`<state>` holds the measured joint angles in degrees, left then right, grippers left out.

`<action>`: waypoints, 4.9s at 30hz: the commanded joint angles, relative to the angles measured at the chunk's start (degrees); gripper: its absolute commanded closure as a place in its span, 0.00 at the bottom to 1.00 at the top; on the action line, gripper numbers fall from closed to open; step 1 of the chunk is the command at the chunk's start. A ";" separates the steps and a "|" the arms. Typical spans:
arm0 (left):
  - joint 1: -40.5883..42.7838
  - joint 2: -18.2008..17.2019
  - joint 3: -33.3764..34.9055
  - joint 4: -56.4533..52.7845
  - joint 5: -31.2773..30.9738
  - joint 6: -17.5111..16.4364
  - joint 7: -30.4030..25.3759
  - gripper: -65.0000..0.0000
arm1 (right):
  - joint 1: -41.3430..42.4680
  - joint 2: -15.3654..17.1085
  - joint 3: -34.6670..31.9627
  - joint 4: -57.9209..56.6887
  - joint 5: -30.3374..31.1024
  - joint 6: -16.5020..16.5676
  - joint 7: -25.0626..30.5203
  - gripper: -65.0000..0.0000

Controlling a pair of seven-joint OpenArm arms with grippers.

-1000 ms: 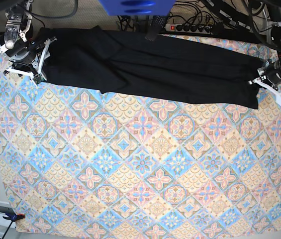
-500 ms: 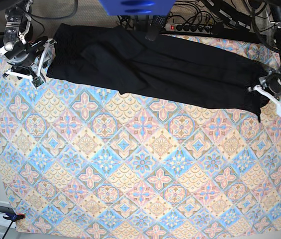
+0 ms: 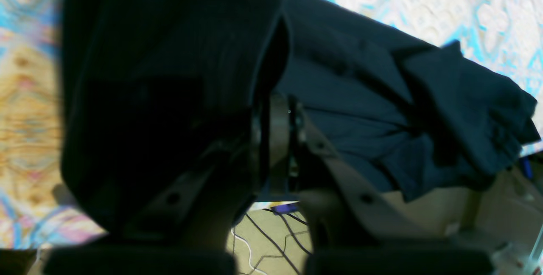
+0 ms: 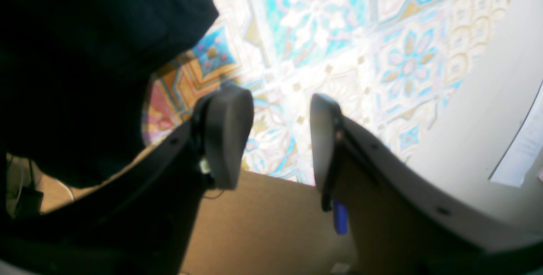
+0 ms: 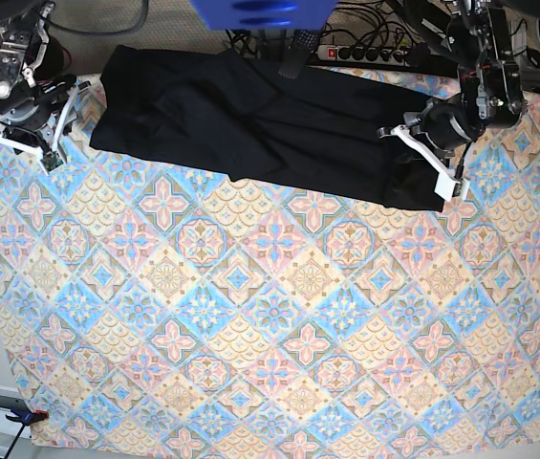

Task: Fold the T-shirt properly
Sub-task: 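Grasp the strip's end with the left gripper and drag it inward, then push the strip's end toward the right gripper with the left gripper, then grasp the strip's other end with the right gripper and pull it inward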

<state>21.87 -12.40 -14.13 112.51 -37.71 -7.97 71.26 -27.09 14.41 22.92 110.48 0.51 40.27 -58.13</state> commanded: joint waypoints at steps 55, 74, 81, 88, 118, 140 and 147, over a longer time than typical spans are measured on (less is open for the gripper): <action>-15.23 -3.46 25.08 -21.83 0.40 -0.08 -5.46 0.61 | 0.85 3.30 4.20 0.78 0.32 -0.27 0.06 0.61; -3.98 -17.09 16.99 -10.40 0.66 -0.08 -5.37 0.61 | -2.23 6.11 4.20 -0.54 21.51 -0.27 -6.44 0.56; -4.51 -17.09 16.81 -15.67 0.66 -0.08 -5.64 0.61 | -2.49 5.94 2.62 -4.67 21.60 -0.27 -6.53 0.55; -4.59 -17.00 16.81 -15.67 0.57 -0.08 -5.64 0.61 | -2.14 3.74 -4.32 -5.20 23.79 -0.27 -6.53 0.37; -4.42 -16.91 16.81 -15.50 0.48 -0.17 -5.64 0.61 | 3.05 -0.39 -5.03 -27.88 41.02 -0.27 -3.37 0.29; -5.56 -16.91 16.64 -15.32 0.22 -0.17 -5.64 0.69 | 7.09 -1.89 -8.46 -31.49 40.94 -0.27 -3.63 0.99; -6.09 -16.74 16.64 -15.06 0.04 -0.17 -5.64 0.72 | 11.75 0.49 -0.19 -31.49 39.35 -0.27 -4.42 0.99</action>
<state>16.08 -28.58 2.87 96.31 -37.15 -7.97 66.00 -16.36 13.63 22.20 77.95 39.31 40.25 -63.57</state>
